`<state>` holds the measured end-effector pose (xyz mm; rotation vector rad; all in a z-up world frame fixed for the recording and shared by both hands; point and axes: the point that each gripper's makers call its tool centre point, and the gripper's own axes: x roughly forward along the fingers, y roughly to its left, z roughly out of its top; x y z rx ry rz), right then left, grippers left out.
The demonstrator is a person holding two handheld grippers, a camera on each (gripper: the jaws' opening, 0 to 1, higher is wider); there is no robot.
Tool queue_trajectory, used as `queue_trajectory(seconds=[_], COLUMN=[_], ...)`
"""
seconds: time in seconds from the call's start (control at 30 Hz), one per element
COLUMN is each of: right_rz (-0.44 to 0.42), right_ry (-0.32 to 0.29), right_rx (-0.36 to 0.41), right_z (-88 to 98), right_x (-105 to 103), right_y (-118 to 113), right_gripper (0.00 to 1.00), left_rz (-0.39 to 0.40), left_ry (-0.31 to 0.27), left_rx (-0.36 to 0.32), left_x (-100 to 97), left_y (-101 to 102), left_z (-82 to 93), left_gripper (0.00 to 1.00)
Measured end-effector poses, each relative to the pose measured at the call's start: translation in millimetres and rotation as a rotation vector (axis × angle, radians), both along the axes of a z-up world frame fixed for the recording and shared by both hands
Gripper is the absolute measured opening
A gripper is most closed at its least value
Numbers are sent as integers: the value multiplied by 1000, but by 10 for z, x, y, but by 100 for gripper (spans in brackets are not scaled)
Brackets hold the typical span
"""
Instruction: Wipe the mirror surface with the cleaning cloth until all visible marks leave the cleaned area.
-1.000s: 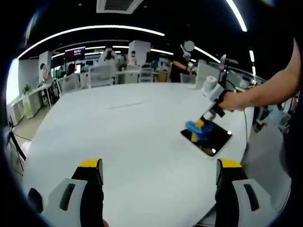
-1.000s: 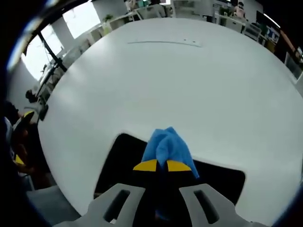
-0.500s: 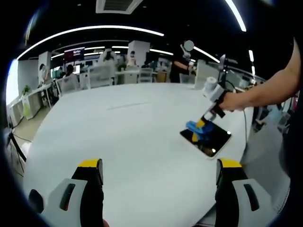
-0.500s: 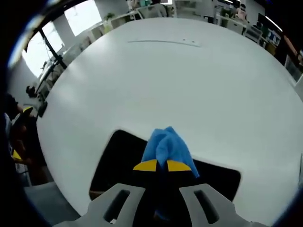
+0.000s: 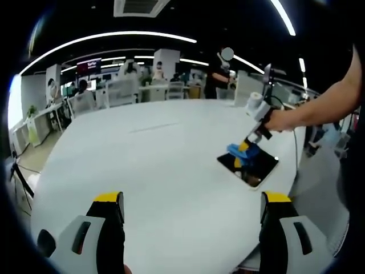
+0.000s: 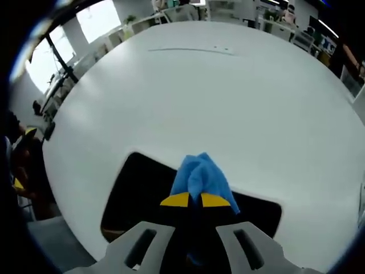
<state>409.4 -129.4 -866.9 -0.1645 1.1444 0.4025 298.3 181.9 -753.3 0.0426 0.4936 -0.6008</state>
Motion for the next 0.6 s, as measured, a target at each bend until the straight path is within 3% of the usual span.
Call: queue_trajectory(seconds=[0.6], right_rz=[-32], right_ry=[0], right_rx=[-18], right_z=[20], right_x=[-48], right_y=[-314], right_gripper=[0], left_rz=[-6], left_ry=[-3], left_rx=[-2], left_x=[15], left_y=[-62], left_z=[-1], left_gripper=[100])
